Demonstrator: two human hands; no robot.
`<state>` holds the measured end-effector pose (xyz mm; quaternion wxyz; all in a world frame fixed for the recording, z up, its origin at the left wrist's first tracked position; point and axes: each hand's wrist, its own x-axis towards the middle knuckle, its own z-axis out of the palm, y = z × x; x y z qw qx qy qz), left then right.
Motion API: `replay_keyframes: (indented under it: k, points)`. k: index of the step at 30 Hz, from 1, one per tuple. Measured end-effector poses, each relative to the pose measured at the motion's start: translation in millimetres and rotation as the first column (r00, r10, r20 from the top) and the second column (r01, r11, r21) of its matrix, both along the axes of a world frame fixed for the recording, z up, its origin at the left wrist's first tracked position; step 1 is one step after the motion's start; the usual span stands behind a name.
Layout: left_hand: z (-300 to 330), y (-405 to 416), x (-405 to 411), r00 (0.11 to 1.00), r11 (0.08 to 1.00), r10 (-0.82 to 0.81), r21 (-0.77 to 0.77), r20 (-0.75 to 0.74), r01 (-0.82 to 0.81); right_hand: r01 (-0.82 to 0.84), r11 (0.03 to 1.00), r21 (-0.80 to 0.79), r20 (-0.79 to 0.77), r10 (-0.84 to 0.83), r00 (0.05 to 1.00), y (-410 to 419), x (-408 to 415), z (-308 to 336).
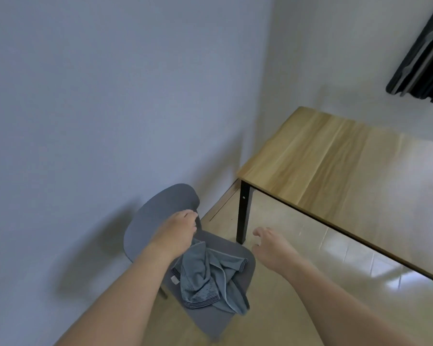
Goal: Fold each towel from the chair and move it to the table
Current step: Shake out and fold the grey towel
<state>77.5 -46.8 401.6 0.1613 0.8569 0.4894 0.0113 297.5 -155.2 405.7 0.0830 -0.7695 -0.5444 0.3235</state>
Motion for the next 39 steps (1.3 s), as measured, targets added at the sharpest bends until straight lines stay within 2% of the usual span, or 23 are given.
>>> replay_keyframes:
  k: [5, 9, 11, 13, 16, 18, 20, 22, 24, 26, 28, 30, 32, 34, 36, 39]
  points:
    - [-154.4, 41.2, -5.6, 0.999, 0.979, 0.040, -0.202, -0.002, -0.039, -0.013, 0.992, -0.129, 0.010, 0.014, 1.000, 41.3, -23.1, -151.7]
    - [-303.4, 32.3, -1.7, 0.999, 0.884, -0.054, -0.466, 0.009, 0.052, -0.178, 0.971, -0.163, -0.004, 0.179, 0.984, 58.5, -41.2, -287.7]
    - [-362.5, 32.4, -5.7, 0.999, 0.857, -0.026, -0.514, 0.042, 0.044, -0.260, 0.960, -0.104, 0.033, 0.265, 0.964, 58.1, -50.8, -347.0]
    - [-406.8, 40.8, -14.5, 0.986, 0.811, 0.116, -0.585, 0.117, -0.026, -0.358, 0.933, 0.033, 0.098, 0.354, 0.930, 52.2, -61.9, -395.2]
    - [-442.3, 55.7, -28.0, 0.928, 0.734, 0.289, -0.677, 0.237, -0.056, -0.565, 0.804, 0.185, 0.247, 0.518, 0.819, 40.7, -73.8, -450.1]
    - [-454.8, 62.3, -33.4, 0.901, 0.743, 0.290, -0.669, 0.323, 0.000, -0.637, 0.717, 0.282, 0.380, 0.526, 0.761, 39.3, -73.1, -471.7]
    - [-463.5, 64.0, -38.6, 0.891, 0.768, 0.232, -0.635, 0.390, 0.078, -0.694, 0.641, 0.328, 0.472, 0.525, 0.708, 40.7, -71.1, -480.1]
    - [-466.2, 61.9, -45.1, 0.909, 0.760, 0.086, -0.617, 0.407, 0.204, -0.741, 0.580, 0.338, 0.527, 0.536, 0.660, 40.0, -69.6, -483.9]
    - [-462.0, 55.5, -52.2, 0.928, 0.716, -0.100, -0.622, 0.359, 0.317, -0.764, 0.555, 0.330, 0.552, 0.543, 0.633, 35.8, -70.1, -485.4]
    - [-458.1, 47.1, -57.8, 0.936, 0.666, -0.246, -0.658, 0.253, 0.353, -0.744, 0.575, 0.340, 0.568, 0.504, 0.650, 31.7, -70.6, -490.1]
    - [-459.1, 36.1, -63.6, 0.914, 0.722, -0.400, -0.589, 0.074, 0.364, -0.710, 0.615, 0.343, 0.586, 0.450, 0.673, 29.5, -73.4, -493.1]
    - [-465.3, 21.9, -67.8, 0.900, 0.845, -0.435, -0.367, -0.044, 0.390, -0.678, 0.642, 0.357, 0.607, 0.392, 0.691, 28.3, -79.0, -492.8]
    - [-473.5, 4.3, -71.1, 0.928, 0.924, -0.373, -0.096, -0.016, 0.370, -0.607, 0.694, 0.388, 0.576, 0.331, 0.747, 24.6, -89.4, -485.1]
    - [-470.6, -7.9, -73.5, 0.939, 0.930, -0.345, 0.133, -0.006, 0.343, -0.451, 0.768, 0.454, 0.435, 0.250, 0.865, 19.9, -99.4, -463.2]
    - [-458.0, -11.8, -75.8, 0.960, 0.935, -0.275, 0.251, 0.059, 0.252, -0.302, 0.813, 0.498, 0.320, 0.152, 0.935, 15.0, -103.7, -434.4]
    - [-407.0, -12.3, -92.5, 0.957, 0.943, -0.124, 0.332, 0.264, 0.030, -0.102, 0.774, 0.624, 0.157, 0.003, 0.988, -2.4, -105.4, -369.8]
